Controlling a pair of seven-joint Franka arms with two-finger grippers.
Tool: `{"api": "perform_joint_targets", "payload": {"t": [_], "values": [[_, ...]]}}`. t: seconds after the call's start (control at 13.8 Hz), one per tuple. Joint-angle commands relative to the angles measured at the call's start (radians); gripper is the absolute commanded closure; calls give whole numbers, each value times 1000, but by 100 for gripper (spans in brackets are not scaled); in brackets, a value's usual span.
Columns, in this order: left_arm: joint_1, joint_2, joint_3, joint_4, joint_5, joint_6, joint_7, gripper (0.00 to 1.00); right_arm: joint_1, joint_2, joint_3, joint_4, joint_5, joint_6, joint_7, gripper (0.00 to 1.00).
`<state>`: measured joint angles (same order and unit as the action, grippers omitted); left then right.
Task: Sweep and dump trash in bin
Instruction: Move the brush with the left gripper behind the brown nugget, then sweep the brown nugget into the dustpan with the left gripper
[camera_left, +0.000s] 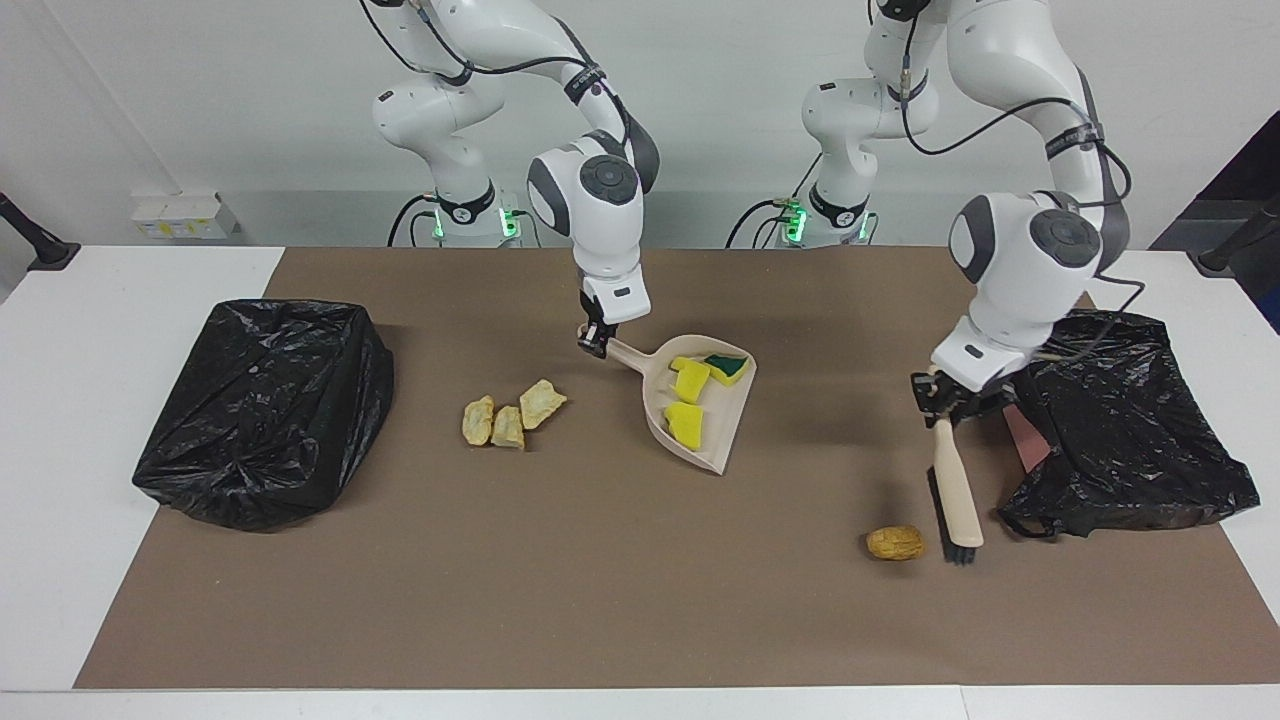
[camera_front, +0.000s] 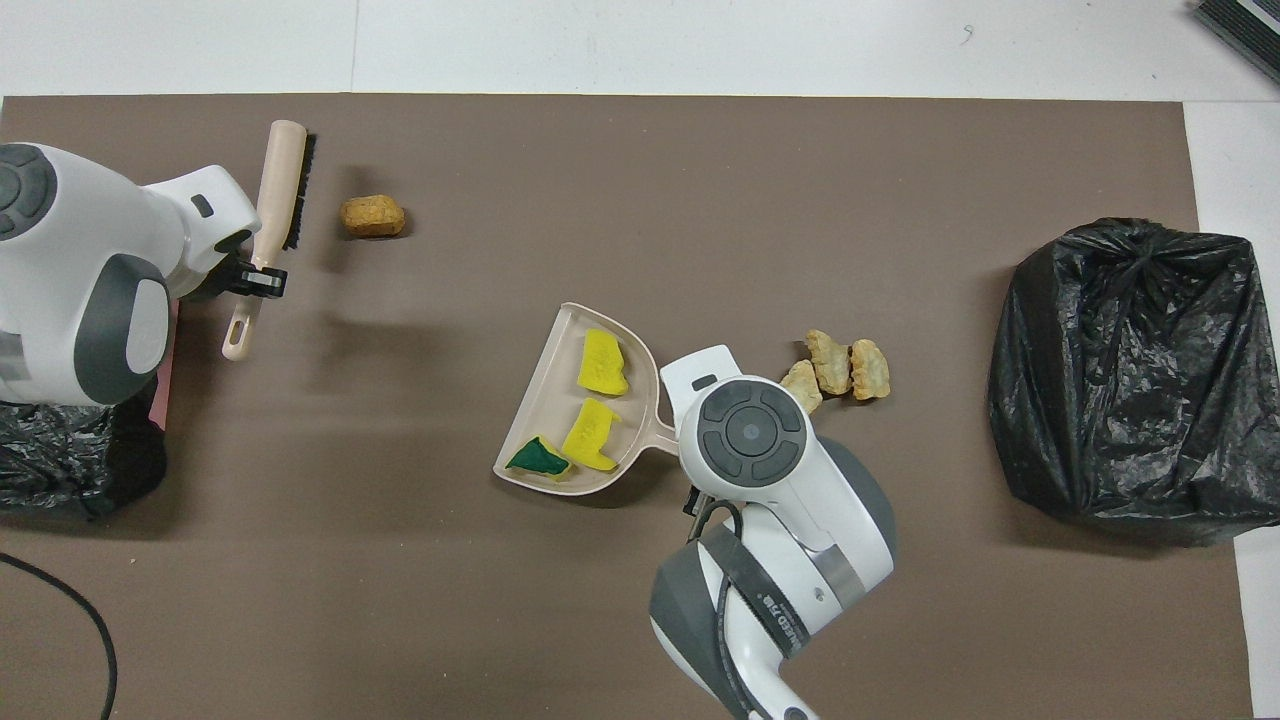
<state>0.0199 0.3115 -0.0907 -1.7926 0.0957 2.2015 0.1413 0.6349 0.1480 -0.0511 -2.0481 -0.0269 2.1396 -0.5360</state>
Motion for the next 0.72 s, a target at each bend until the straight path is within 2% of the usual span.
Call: {"api": "perform_joint_targets", "payload": {"t": [0.0,0.14,0.65], "values": [[15,63,-14,72,21,-16,116,100,-3,-10,4,-9,-14,-1,39,100],[14,49,-15,24,19,-28,211,100,-3,-10,4,-9,-14,-1,47,100],[-67,-60,-41,-146,-10,-144,228,100,-1,-13,4,-15,-14,-1,56,100]]}}
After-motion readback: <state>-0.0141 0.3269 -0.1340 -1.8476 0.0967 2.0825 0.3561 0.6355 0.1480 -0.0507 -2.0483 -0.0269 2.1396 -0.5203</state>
